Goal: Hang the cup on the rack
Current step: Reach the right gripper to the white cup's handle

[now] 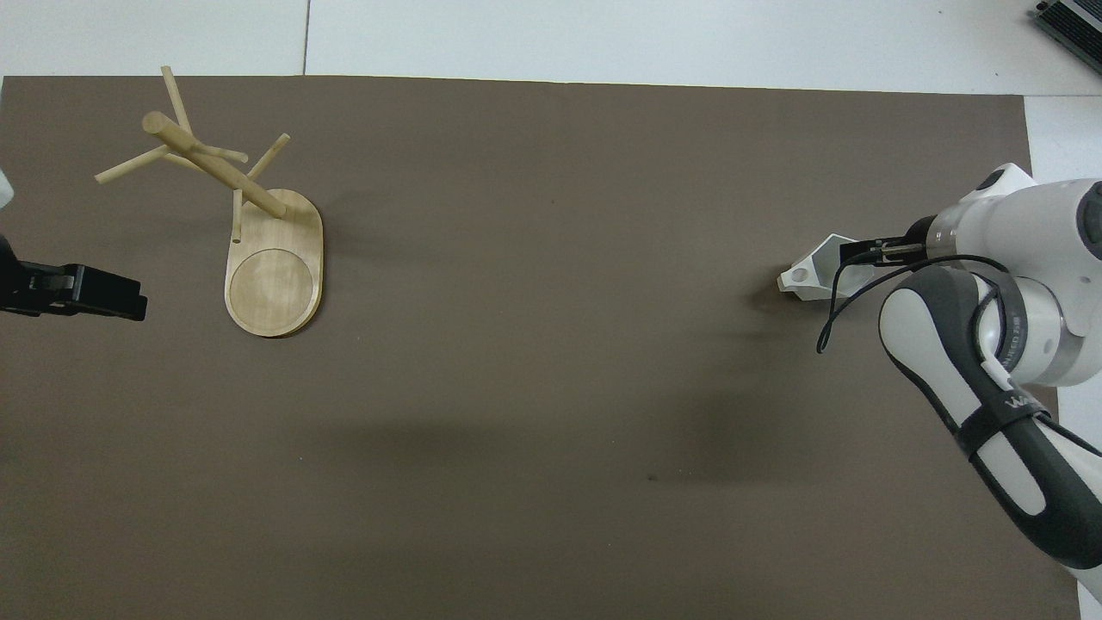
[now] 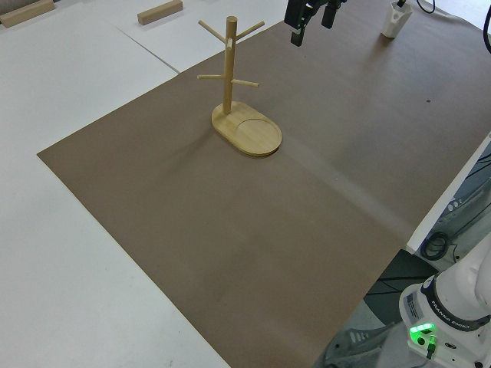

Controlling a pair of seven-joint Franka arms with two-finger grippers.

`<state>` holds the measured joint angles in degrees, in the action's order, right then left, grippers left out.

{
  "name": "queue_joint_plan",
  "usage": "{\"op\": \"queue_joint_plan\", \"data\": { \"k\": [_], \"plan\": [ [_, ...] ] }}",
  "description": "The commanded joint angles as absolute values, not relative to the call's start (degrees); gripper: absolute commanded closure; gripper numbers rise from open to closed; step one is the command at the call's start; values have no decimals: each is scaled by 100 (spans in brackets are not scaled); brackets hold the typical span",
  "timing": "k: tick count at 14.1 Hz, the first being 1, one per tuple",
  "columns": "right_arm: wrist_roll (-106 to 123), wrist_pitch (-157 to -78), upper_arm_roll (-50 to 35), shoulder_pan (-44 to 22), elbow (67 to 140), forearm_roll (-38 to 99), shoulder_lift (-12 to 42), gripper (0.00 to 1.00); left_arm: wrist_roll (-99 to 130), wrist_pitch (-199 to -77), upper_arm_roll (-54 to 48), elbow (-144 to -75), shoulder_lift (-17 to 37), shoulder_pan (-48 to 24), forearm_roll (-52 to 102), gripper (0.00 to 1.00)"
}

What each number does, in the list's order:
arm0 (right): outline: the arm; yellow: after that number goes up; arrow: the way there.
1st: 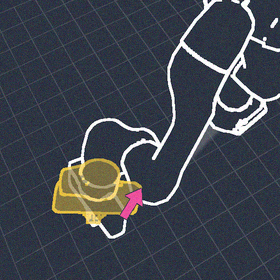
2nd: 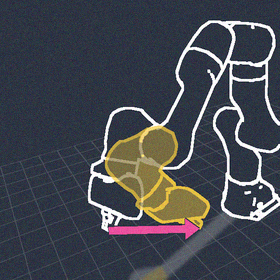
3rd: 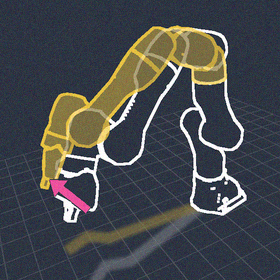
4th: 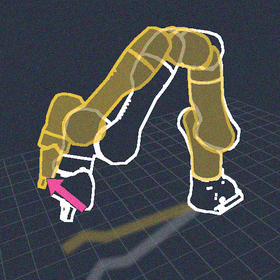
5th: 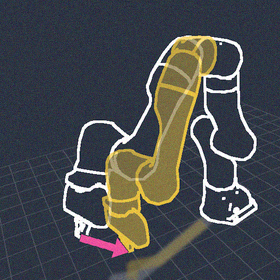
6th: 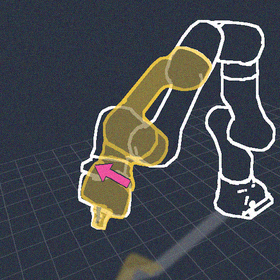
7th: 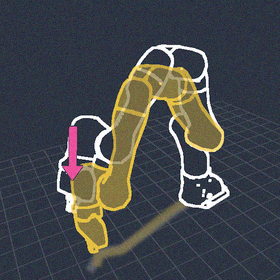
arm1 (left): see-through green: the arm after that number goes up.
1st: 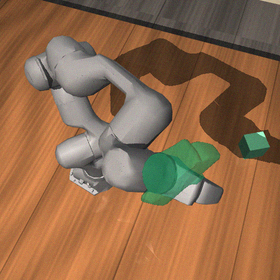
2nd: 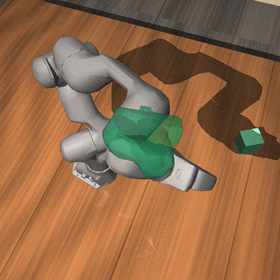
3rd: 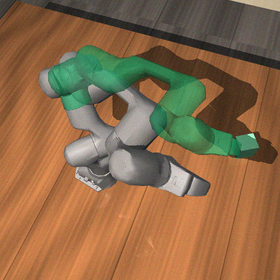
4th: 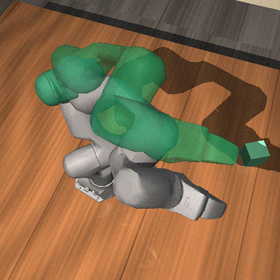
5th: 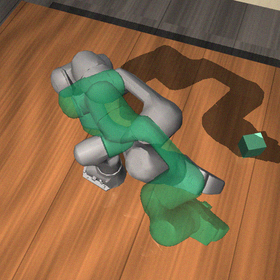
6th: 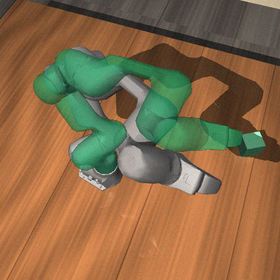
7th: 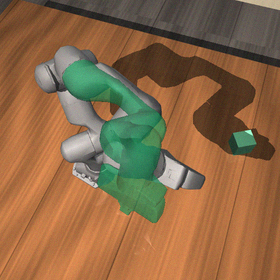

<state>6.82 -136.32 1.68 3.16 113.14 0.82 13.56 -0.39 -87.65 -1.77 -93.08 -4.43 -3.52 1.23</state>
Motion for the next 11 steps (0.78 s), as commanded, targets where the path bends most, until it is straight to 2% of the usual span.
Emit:
{"op": "queue_joint_plan", "data": {
  "k": [1, 6, 8, 11],
  "plan": [
    [571, -13773, 132, 334, 11434, 167, 1380, 4, -79, -8710, -185, -9387, -545, -316, 70, 0],
    [589, -13658, 123, 317, 11417, 158, 1371, 32, -79, -8701, -185, -9387, -545, -316, 70, 0],
    [589, -13501, 114, 308, 11365, 158, 1371, 52, -79, -8701, -185, -9387, -545, -316, 70, 0],
    [580, -13447, 97, 281, 11355, 158, 1362, 72, -70, -8701, -185, -9387, -545, -316, 70, 0]
  ]
}}
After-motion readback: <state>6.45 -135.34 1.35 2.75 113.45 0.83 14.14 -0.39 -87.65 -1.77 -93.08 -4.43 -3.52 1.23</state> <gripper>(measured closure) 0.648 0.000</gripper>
